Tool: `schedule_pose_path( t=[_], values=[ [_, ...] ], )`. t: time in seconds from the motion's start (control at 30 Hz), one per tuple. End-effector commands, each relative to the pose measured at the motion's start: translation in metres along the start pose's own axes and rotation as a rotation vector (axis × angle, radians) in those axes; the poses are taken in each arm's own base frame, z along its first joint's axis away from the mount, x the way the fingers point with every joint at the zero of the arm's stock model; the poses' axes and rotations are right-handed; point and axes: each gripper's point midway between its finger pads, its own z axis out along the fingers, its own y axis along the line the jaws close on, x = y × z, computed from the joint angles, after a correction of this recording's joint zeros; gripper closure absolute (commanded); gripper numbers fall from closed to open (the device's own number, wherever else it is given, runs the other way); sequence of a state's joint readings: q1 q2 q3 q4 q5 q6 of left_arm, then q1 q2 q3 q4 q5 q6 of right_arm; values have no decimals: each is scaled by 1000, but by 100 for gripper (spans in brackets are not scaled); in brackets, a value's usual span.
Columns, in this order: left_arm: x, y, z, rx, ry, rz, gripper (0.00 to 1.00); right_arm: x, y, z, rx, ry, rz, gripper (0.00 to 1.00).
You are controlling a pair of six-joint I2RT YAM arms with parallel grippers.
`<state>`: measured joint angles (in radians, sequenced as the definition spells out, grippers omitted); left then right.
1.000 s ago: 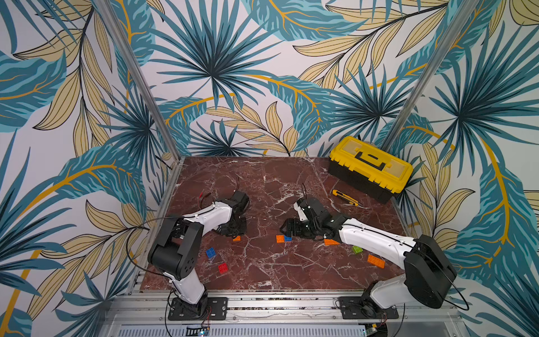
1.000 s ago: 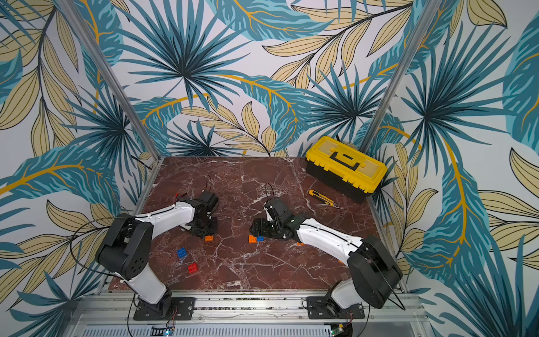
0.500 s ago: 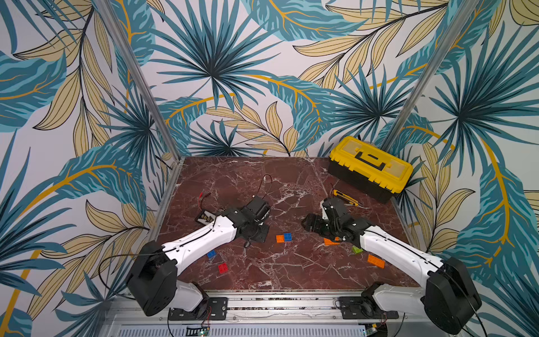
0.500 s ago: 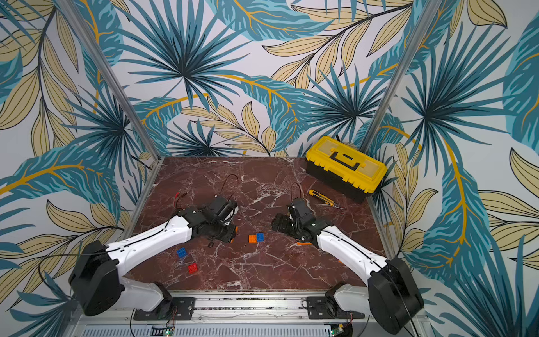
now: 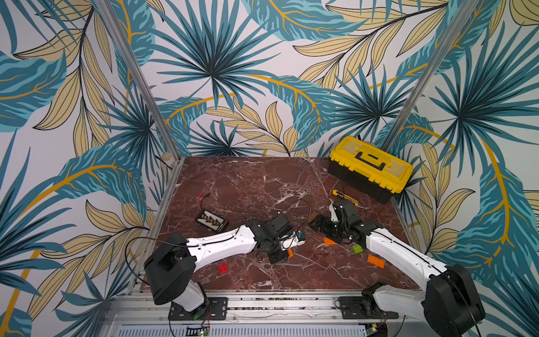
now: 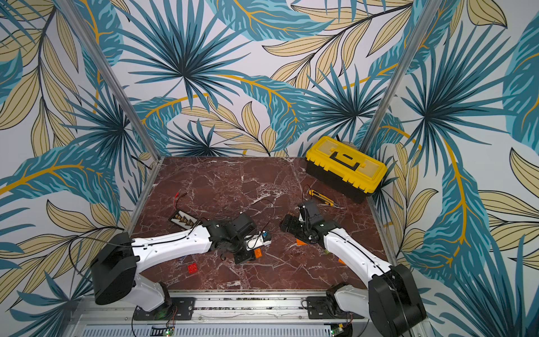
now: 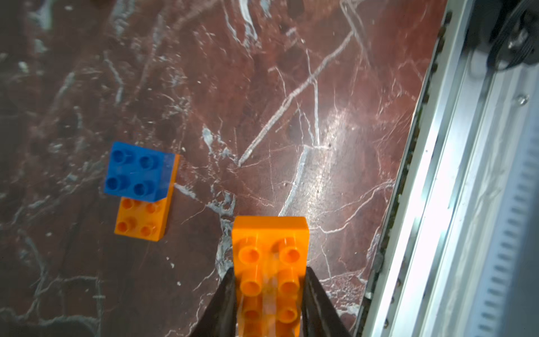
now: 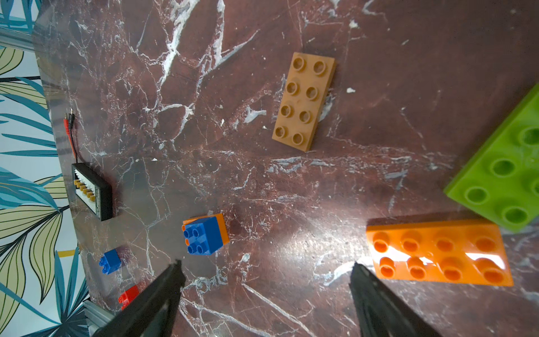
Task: Assemble the number 5 with lego
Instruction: Place the lego brick at the center of the board.
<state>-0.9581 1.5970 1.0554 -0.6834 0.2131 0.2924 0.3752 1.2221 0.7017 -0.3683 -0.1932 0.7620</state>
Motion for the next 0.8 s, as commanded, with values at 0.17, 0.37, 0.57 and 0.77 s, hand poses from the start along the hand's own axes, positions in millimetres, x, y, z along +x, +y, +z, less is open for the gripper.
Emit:
schedule_pose_path(
  t=[0.17,0.37,0.57,0.77],
  values=[
    [-1,6,15,52,139,250,77,9,-12,1,17,19,4,8],
    [4,16,32,34,204,264,74,8,-12,1,11,14,11,8],
    [2,21,40,17,227,262,68,6,-10,1,4,7,12,8],
    [6,23,42,5,252,256,58,5,-8,1,-2,6,12,8]
  ],
)
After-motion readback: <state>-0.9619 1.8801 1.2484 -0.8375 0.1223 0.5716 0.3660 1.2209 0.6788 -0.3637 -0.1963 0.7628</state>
